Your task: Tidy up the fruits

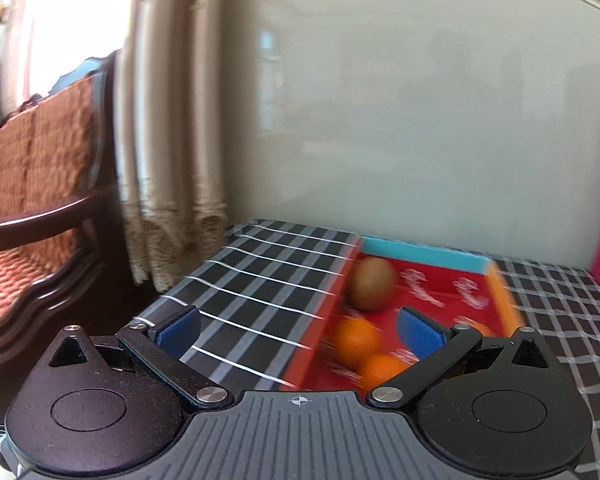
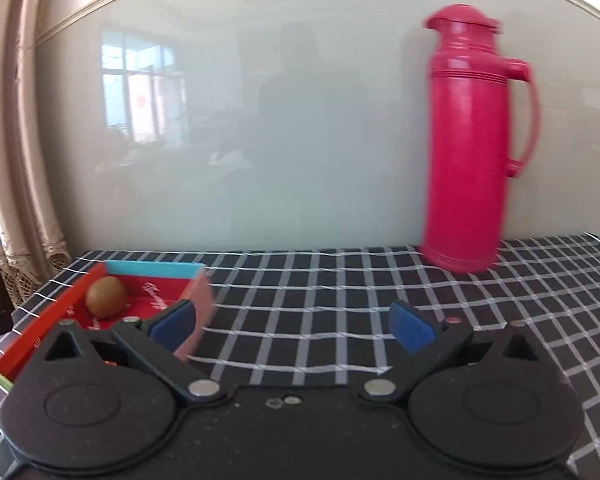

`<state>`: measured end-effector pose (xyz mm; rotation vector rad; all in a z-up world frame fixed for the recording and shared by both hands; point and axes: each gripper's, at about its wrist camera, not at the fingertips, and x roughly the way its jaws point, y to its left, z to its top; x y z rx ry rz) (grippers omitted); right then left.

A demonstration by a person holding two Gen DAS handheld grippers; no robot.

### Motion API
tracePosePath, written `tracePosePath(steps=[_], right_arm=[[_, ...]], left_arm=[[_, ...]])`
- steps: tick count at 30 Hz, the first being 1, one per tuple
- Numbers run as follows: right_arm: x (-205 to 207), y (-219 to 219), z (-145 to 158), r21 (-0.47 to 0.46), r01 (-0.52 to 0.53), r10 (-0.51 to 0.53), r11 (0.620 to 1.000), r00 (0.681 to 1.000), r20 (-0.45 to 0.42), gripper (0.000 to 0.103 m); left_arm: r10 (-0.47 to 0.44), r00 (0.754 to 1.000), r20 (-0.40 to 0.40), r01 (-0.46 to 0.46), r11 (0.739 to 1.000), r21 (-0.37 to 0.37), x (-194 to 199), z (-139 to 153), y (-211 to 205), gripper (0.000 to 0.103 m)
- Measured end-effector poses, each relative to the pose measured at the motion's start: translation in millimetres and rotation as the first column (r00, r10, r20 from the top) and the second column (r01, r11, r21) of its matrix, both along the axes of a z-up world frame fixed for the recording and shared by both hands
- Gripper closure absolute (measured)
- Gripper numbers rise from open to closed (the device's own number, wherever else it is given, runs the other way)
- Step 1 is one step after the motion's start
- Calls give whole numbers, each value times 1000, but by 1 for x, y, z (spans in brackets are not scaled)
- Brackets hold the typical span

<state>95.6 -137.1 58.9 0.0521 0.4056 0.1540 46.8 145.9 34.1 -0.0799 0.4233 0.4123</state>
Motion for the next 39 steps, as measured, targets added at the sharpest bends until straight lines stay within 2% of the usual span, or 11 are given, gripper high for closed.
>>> tracePosePath(steps=[3,6,8,13,17,18,20,27,31,34,39], right_arm=[[-25,-23,0,3,13,-13,1000,1000,8,0],[-53,-38,-1,5,6,-6,1000,1000,29,0],[-69,-41,-2,-14,-8,9,1000,999,38,0],[-99,-44,-1,-57,-2,5,998,998,56,0],[-114,-40,-3,-73,10,0,997,990,141,0],[-115,-39,-4,-80,21,-8,997,987,158,0],[-116,-38,-10,-86,35,-18,996,982,187,0],[-92,-27,-23,-134,39,-27,990,995,91,0],[-94,-22,-22,-143,13,1,990,995,97,0],[-98,-20,-20,-195,9,16,981,991,130,0],[-94,-23,-24,-162,-3,19,987,995,98,0]], left_arm=[[-65,997,29,64,998,22,-18,10,-30,0],[-94,995,40,91,993,69,-38,18,-58,0],[-121,992,38,118,991,60,-51,19,-71,0],[-131,989,74,125,989,75,-83,18,-88,0],[-141,983,117,129,986,107,-100,9,-91,0],[-134,985,112,120,985,123,-101,5,-91,0],[-133,985,107,122,987,102,-99,4,-88,0],[-139,986,92,128,985,119,-96,0,-87,0],[-133,986,100,125,989,84,-98,0,-80,0],[-123,987,98,117,991,71,-97,-1,-77,0],[-120,988,98,114,991,65,-96,-2,-76,0]])
